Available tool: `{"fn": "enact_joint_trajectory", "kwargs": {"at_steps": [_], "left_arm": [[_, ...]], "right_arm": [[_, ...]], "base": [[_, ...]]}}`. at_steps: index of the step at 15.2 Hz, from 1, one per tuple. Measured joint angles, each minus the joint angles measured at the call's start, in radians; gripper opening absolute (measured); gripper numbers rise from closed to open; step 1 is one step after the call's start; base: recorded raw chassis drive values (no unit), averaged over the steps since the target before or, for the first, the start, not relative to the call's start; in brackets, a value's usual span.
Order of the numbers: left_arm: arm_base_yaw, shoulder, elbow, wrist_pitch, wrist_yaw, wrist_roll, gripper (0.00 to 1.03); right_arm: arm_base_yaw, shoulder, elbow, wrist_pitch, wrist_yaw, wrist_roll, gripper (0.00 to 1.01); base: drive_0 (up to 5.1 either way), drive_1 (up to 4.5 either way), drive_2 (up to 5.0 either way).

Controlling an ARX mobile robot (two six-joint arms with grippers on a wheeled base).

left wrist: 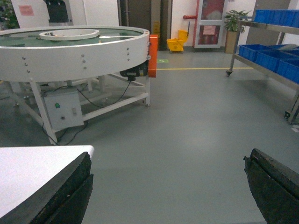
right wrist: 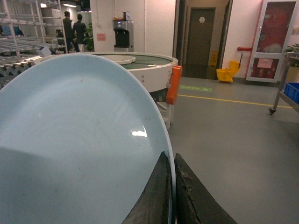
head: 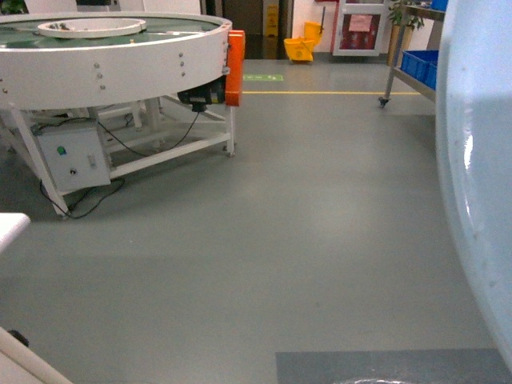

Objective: Place blue tray on left shelf second layer neatly

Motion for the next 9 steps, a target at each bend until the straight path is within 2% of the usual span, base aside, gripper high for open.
{"fn": "enact_joint_trajectory", "kwargs": {"at_steps": [6,9], "left_arm": [[-0.001,0.000,0.000,0.002,0.000,0.000,0.98],[-0.001,0.000,0.000,0.002,0.000,0.000,0.98]], "right_arm": [[0.000,0.000,0.000,-0.002,0.000,0.000,0.02],[-0.001,0.000,-0.001,-0.002,0.004,0.000,0.02]], "base": [[2.6,2.38,-5.0],[-0.1,3.65,-3.9]]}}
